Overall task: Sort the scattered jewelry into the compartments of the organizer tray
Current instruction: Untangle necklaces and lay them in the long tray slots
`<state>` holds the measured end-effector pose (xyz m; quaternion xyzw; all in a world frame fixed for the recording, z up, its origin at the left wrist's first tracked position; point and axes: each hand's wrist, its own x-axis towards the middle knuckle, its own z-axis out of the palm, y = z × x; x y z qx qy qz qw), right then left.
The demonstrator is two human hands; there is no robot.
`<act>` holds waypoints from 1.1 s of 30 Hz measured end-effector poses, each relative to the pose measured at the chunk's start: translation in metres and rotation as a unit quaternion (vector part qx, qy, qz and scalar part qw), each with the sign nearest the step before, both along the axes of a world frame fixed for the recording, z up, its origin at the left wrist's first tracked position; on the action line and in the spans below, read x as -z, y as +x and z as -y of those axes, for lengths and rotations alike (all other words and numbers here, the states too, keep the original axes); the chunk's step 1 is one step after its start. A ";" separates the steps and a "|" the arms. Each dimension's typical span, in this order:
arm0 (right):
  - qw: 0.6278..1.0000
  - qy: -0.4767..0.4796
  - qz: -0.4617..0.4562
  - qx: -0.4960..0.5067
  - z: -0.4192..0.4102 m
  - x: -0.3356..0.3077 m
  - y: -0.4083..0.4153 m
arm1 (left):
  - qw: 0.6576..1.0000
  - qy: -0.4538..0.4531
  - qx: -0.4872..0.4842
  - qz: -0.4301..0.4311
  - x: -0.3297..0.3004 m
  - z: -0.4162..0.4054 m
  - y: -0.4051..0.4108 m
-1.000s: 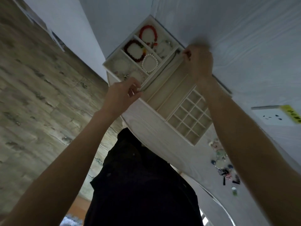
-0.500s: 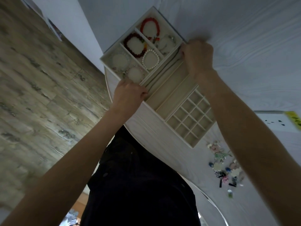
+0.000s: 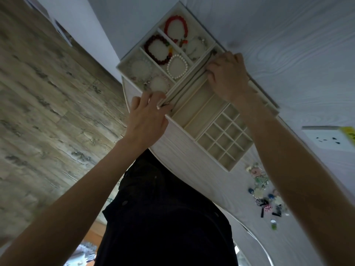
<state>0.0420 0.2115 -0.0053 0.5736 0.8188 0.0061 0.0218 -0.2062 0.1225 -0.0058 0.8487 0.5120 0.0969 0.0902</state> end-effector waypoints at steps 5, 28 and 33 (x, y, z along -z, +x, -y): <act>0.999 0.015 0.036 -0.003 0.000 0.002 0.003 | 0.998 -0.009 0.016 -0.052 0.001 0.002 0.003; 0.998 0.051 -0.040 -0.015 0.023 0.005 -0.001 | 0.989 0.031 0.059 -0.132 0.000 0.006 0.006; 0.999 0.037 -0.025 -0.005 0.021 0.007 -0.003 | 0.987 0.036 0.076 -0.140 -0.001 0.005 0.004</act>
